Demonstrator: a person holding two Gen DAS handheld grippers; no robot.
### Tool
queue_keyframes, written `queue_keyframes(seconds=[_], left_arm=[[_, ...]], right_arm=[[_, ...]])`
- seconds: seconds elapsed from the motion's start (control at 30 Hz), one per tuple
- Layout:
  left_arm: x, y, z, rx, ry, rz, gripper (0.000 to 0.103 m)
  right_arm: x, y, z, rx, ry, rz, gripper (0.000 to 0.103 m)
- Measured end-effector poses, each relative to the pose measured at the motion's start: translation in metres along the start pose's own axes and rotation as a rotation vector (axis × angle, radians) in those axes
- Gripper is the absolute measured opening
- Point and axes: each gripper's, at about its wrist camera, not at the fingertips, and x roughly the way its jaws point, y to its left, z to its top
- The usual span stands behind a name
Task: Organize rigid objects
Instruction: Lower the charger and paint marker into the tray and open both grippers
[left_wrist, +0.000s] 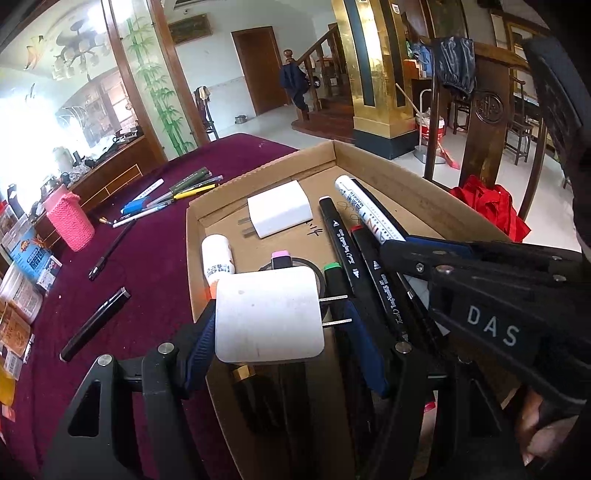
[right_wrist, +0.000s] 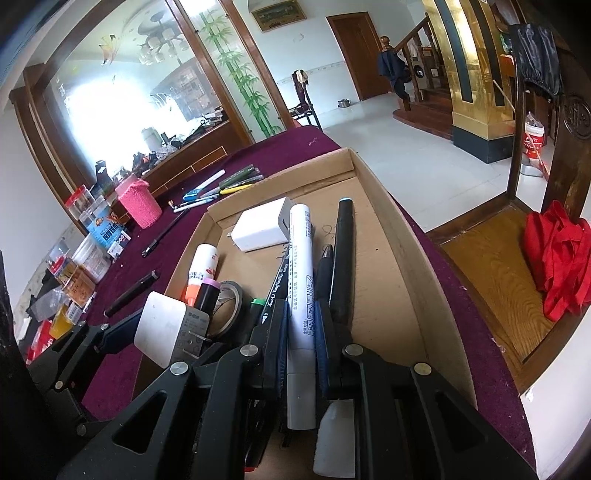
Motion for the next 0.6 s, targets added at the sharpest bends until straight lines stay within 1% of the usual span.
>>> queue_keyframes(seconds=[0.17, 0.23, 0.3, 0.37, 0.6], left_arm=[[-0.0002, -0.0006, -0.0004, -0.002, -0.001, -0.004, 0.067], [-0.0007, -0.0017, -0.0003, -0.002, -0.002, -0.009, 0.067], [-0.0004, -0.0032, -0.0001, 0.003, -0.003, -0.007, 0.068], [-0.0011, -0.0048, -0.0002, 0.010, -0.006, -0.003, 0.069], [-0.0012, -0.0032, 0.0002, 0.010, -0.008, -0.011, 0.070]], right_arm=[[-0.0003, -0.0007, 0.0002, 0.002, -0.002, 0.007, 0.013], [-0.0012, -0.0008, 0.0003, 0.004, -0.007, 0.007, 0.016], [-0.0040, -0.0008, 0.0006, 0.005, -0.021, 0.011, 0.025], [-0.0056, 0.0004, 0.0008, 0.000, -0.030, 0.014, 0.028], [-0.0060, 0.0018, 0.0015, -0.001, -0.039, 0.019, 0.031]])
